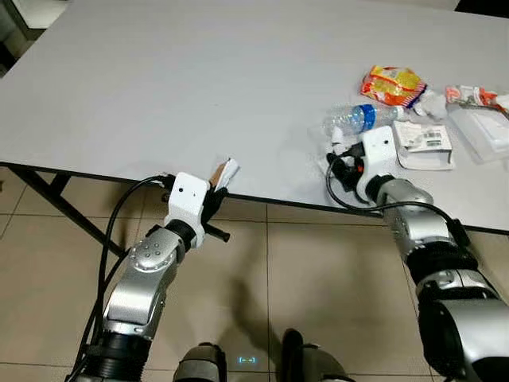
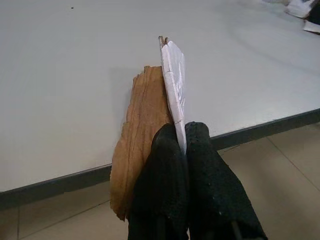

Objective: Picking trash to rubbish bin

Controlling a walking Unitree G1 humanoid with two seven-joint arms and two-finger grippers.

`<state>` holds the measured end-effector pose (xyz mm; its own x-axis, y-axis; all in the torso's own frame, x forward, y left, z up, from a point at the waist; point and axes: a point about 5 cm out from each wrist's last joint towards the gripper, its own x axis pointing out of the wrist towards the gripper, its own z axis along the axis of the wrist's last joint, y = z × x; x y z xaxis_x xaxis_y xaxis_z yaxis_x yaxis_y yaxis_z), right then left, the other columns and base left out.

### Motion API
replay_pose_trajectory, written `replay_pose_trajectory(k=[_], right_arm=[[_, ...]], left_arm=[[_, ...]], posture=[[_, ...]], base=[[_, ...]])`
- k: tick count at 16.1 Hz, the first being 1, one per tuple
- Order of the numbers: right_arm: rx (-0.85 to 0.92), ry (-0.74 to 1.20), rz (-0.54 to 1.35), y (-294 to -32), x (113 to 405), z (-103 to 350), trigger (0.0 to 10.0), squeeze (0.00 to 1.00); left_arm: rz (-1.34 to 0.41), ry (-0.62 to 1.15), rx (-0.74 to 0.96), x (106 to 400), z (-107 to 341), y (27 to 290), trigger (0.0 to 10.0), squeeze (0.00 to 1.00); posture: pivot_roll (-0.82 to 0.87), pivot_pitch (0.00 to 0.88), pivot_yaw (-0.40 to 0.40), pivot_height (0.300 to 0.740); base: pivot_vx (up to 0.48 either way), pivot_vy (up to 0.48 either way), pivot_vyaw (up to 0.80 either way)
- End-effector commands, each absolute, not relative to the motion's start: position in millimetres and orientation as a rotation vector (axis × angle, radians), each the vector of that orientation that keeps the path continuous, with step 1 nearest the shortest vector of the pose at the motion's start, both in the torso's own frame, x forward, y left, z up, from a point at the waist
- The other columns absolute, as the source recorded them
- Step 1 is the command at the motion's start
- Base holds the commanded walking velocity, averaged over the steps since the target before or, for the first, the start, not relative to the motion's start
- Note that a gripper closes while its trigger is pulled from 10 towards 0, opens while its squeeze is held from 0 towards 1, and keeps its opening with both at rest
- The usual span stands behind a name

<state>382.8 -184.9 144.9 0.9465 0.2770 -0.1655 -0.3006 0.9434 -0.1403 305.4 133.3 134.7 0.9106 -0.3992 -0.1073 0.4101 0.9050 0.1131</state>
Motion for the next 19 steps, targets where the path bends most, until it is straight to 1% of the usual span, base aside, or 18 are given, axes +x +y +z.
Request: replay_pose_trajectory(k=[1,7,12,14,15,16,19], right_arm=[[-0.135,0.376,0.282,-193,361,92,0.0,0.0],[-0.112,0.269,0.205,-207,368,114,0.0,0.0],[-0.115,0.197,0.165,-212,369,126,0.0,0.0],[-0.117,0.125,0.12,-218,369,136,0.0,0.0],[-0.131,0.037,0.085,-224,367,149,0.0,0.0],[-0.135,-0.012,0.058,-228,365,157,0.0,0.0],[-0.16,-0.089,-0.004,-237,357,168,0.0,0.0]], left_arm=[[-0.414,0.117,0.133,305,127,134,0.0,0.0],[-0.417,0.107,0.13,310,128,131,0.0,0.0],[-0.417,0.099,0.123,312,129,128,0.0,0.0],[-0.417,0.094,0.122,314,129,127,0.0,0.0],[-0.419,0.088,0.12,316,129,125,0.0,0.0],[-0.421,0.083,0.118,318,130,123,0.0,0.0],[-0.423,0.067,0.106,322,130,117,0.0,0.0]], posture=[[0.34,0.281,0.014,0.74],[0.34,0.261,0.017,0.74],[0.33,0.247,0.019,0.74],[0.32,0.236,0.022,0.74],[0.32,0.228,0.023,0.74],[0.31,0.22,0.023,0.74],[0.29,0.196,0.021,0.74]], base=[[0.0,0.0,0.0],[0.0,0.0,0.0],[0.0,0.0,0.0],[0.0,0.0,0.0],[0.0,0.0,0.0],[0.0,0.0,0.0],[0.0,0.0,0.0]])
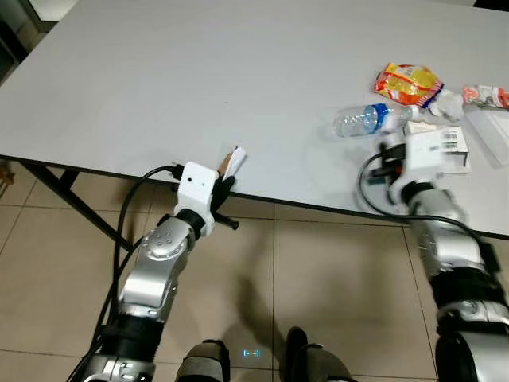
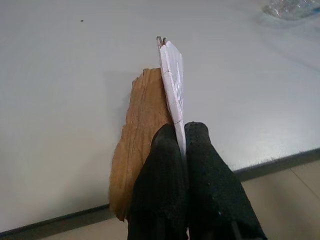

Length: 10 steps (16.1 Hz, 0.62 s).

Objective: Picking trash to rubbish bin

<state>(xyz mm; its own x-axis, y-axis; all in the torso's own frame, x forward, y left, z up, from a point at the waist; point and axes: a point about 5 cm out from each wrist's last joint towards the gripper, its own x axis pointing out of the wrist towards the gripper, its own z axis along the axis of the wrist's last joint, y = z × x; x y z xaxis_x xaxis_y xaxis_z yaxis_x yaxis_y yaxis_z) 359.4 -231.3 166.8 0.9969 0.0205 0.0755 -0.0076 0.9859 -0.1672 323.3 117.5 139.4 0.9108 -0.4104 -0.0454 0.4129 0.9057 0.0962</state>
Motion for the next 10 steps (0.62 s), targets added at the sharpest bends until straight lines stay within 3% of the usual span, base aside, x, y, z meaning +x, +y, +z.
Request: replay_pose_trajectory(k=[1,5,6,7,10], right_arm=[[-0.168,-0.105,-0.028,-239,354,170,0.0,0.0],[-0.193,-0.139,-0.166,-253,332,175,0.3,0.0],[-0.187,-0.129,-0.198,-256,326,175,6.3,0.0],[-0.189,-0.122,-0.223,-258,322,176,10.0,0.0],[-0.172,-0.2,-0.292,-265,305,192,10.0,0.0]], left_arm=[[-0.423,0.063,0.101,323,131,115,0.0,0.0],[-0.421,0.043,0.067,331,130,104,0.0,0.0],[-0.421,0.041,0.055,333,129,101,0.0,0.0],[-0.421,0.04,0.044,334,128,97,0.0,0.0],[-0.422,0.037,0.017,337,126,88,0.0,0.0]], posture=[[0.28,0.185,0.019,0.74],[0.23,0.141,0.003,0.74],[0.22,0.132,-0.001,0.74],[0.21,0.121,-0.005,0.74],[0.18,0.1,-0.014,0.74]], base=[[0.0,0.0,0.0],[0.0,0.0,0.0],[0.0,0.0,0.0],[0.0,0.0,0.0],[0.0,0.0,0.0]])
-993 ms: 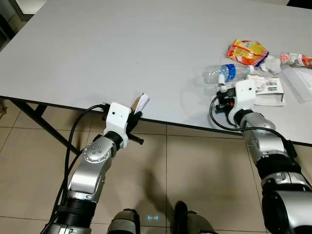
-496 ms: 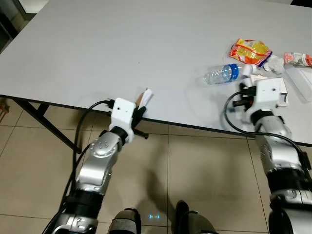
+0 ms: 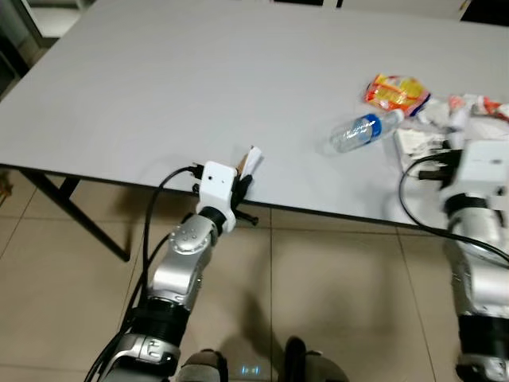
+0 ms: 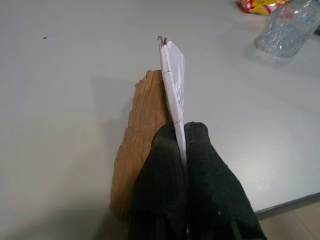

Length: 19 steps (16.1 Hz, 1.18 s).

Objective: Picking trash to rubbish bin

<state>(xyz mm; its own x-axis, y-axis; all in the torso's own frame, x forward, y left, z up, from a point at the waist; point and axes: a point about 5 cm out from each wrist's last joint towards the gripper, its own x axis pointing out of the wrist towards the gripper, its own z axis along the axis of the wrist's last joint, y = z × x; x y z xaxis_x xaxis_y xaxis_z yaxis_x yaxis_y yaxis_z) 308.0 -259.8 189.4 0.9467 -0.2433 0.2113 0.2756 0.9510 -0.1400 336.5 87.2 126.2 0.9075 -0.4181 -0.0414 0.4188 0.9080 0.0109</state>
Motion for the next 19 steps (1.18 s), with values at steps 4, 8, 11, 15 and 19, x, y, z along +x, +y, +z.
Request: replay_pose_trajectory(k=[4,8,11,15,19], right_arm=[[-0.166,-0.219,-0.45,-270,281,197,10.0,0.0],[-0.148,-0.211,-0.418,-249,256,198,10.0,0.0],[-0.158,-0.21,-0.439,-243,245,200,10.0,0.0],[-0.141,-0.164,-0.453,-241,233,195,10.0,0.0],[-0.137,-0.158,-0.459,-240,232,198,10.0,0.0]], left_arm=[[-0.428,0.025,-0.003,341,125,80,0.0,0.0],[-0.442,-0.014,-0.019,345,135,71,0.1,0.0],[-0.466,-0.038,-0.043,345,143,62,1.5,0.0],[-0.479,-0.066,-0.066,344,148,56,2.9,0.0],[-0.456,-0.062,-0.063,343,144,58,2.7,0.0]], posture=[[0.15,0.085,-0.018,0.74],[0.1,0.075,-0.012,0.74],[0.07,0.07,-0.008,0.74],[0.06,0.065,-0.016,0.74],[0.06,0.061,-0.019,0.74]], base=[[0.0,0.0,0.0],[0.0,0.0,0.0],[0.0,0.0,0.0],[0.0,0.0,-0.67],[0.0,0.0,-0.71]])
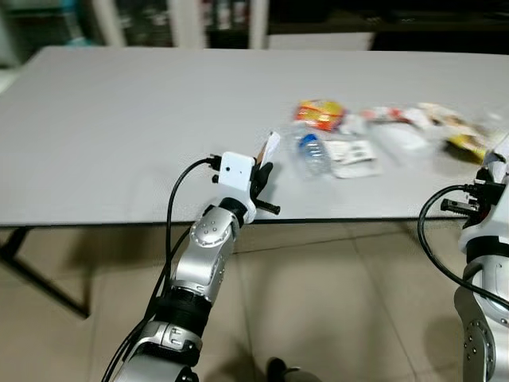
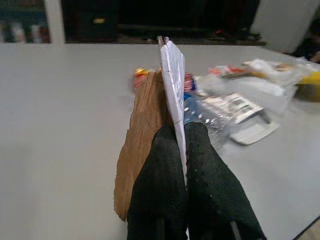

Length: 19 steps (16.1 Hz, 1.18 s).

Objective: Picking trash to rubbish bin

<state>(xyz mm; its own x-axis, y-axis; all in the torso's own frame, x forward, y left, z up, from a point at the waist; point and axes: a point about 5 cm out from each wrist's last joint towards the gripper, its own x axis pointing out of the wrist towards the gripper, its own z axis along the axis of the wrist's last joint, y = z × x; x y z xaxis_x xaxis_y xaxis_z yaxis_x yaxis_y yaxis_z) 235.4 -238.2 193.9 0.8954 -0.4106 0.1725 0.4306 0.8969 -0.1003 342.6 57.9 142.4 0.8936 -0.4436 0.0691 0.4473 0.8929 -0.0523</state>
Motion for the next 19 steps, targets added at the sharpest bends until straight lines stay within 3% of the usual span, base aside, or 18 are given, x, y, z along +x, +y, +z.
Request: replay_pose_trajectory(k=[1,3,5,12,13,19], right_arm=[[-0.137,-0.157,-0.46,-240.3,231.4,197.8,10.0,0.0],[-0.137,-0.156,-0.46,-238.1,230.8,198.3,10.0,0.0],[-0.134,-0.152,-0.452,-234.8,230.9,197.8,10.0,0.0],[-0.169,-0.164,-0.494,-237.6,232.5,201.1,10.0,0.0],[-0.183,-0.171,-0.506,-238.9,233.0,201.5,10.0,0.0],[-0.139,-0.149,-0.49,-237.8,237.4,200.3,10.0,0.0]], left_arm=[[-0.456,-0.061,-0.064,343.2,143.5,57.6,2.7,0.0],[-0.447,-0.067,-0.064,344.5,145.3,59.3,3.1,0.0],[-0.435,-0.068,-0.064,345.9,146.3,58.0,5.9,0.0],[-0.431,-0.055,-0.083,349.9,148.4,54.7,7.5,0.0],[-0.429,-0.052,-0.087,350.5,148.5,54.7,8.4,0.0],[-0.426,-0.048,-0.099,350.0,148.5,54.2,6.5,0.0]], posture=[[0.06,0.06,-0.02,0.74],[0.06,0.06,-0.023,0.74],[0.06,0.059,-0.025,0.74],[0.06,0.056,-0.023,0.74],[0.06,0.054,-0.024,0.74],[0.07,0.058,-0.038,0.74]], base=[[0.0,0.0,-0.71],[0.0,0.0,-0.7],[0.0,0.0,-0.71],[0.0,0.0,-0.71],[0.0,0.0,-0.71],[0.0,0.0,-0.74]])
